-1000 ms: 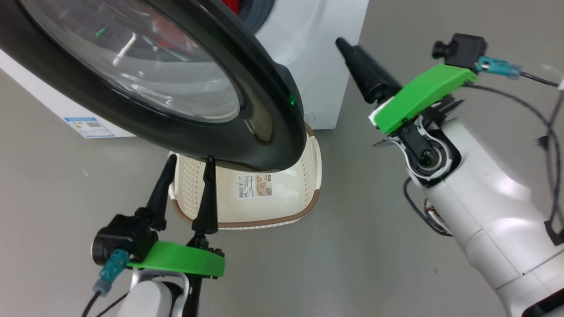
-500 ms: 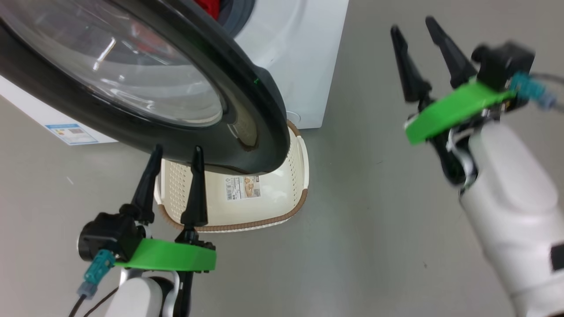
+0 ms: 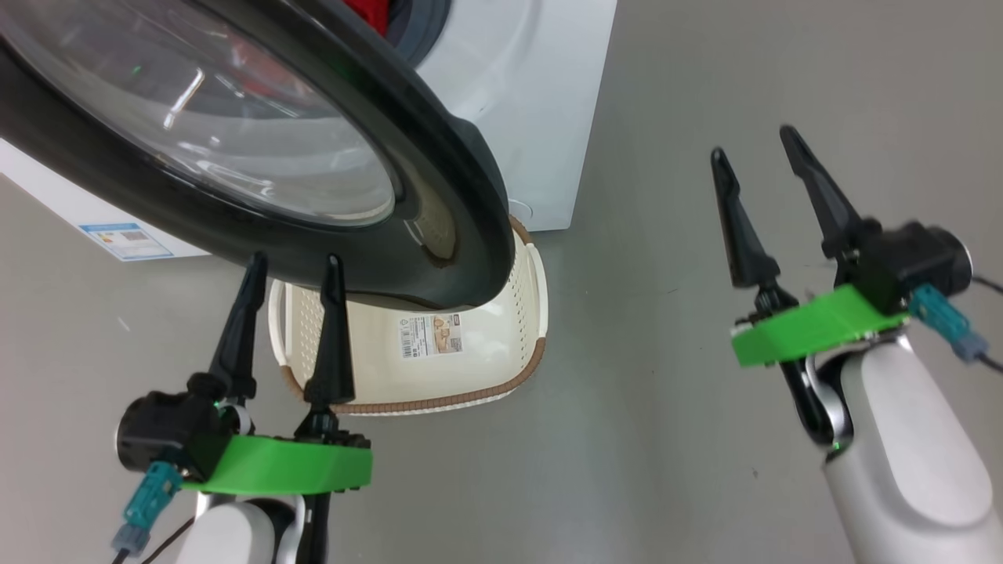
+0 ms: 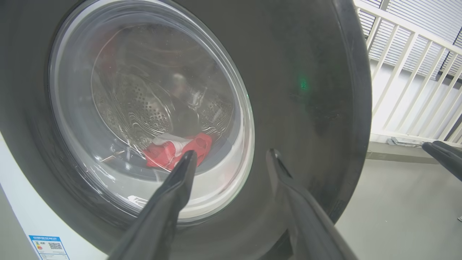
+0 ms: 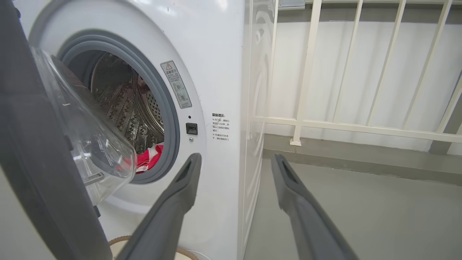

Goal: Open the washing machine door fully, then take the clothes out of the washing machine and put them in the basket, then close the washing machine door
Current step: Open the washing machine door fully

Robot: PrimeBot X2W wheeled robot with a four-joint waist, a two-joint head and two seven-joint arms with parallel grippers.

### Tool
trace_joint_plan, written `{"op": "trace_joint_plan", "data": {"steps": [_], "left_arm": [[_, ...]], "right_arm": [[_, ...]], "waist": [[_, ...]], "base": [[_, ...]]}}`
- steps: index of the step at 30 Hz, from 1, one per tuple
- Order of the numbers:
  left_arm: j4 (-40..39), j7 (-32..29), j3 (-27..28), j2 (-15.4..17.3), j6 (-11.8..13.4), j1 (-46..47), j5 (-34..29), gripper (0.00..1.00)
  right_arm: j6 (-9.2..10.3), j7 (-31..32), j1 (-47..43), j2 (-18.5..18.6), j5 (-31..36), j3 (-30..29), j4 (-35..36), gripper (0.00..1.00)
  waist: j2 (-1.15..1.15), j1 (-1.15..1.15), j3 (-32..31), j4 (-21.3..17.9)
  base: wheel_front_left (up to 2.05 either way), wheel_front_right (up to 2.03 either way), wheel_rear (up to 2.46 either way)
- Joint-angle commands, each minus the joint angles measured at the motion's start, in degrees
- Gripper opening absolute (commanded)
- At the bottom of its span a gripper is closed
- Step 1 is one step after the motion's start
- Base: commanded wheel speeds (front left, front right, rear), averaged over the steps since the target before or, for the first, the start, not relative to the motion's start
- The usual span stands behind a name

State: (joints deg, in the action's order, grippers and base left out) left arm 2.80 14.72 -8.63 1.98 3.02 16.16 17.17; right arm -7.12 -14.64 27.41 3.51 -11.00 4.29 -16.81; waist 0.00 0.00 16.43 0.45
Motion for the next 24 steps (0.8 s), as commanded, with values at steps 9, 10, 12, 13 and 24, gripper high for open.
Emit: {"op": "trace_joint_plan", "data": {"steps": [9,10,12,13,24], "left_arm": [[-1.6,0.3,2.3,0.9,0.2,-1.6,-1.0,1.0],[-1.6,0.3,2.3,0.9,0.2,-1.6,-1.1,1.0],[-1.6,0.3,2.2,0.9,0.1,-1.6,-1.2,1.0],[-1.6,0.3,2.1,0.9,0.1,-1.6,-1.3,1.0],[-1.4,0.3,1.7,0.9,0.0,-2.3,-1.3,1.0]], "right_arm": [[-0.36,-0.4,-8.2,-0.6,-0.2,0.0,8.3,1.0],[-0.36,-0.4,-8.8,-0.6,0.0,-0.1,8.9,1.0],[-0.36,-0.4,-9.9,-0.6,0.4,-0.1,9.9,1.0],[-0.36,-0.4,-10.5,-0.6,0.6,-0.2,10.5,1.0],[-0.36,-0.4,-15.2,-0.6,0.2,-0.3,13.0,1.0]], "waist": [[0.0,0.0,-0.2,0.2],[0.0,0.0,-0.2,0.2],[0.0,0.0,-0.2,0.2],[0.0,0.0,-0.2,0.3],[0.0,0.0,-0.9,1.1]], "base": [[0.0,0.0,0.0],[0.0,0.0,0.0],[0.0,0.0,0.0],[0.0,0.0,0.0],[0.0,0.0,0.0]]}}
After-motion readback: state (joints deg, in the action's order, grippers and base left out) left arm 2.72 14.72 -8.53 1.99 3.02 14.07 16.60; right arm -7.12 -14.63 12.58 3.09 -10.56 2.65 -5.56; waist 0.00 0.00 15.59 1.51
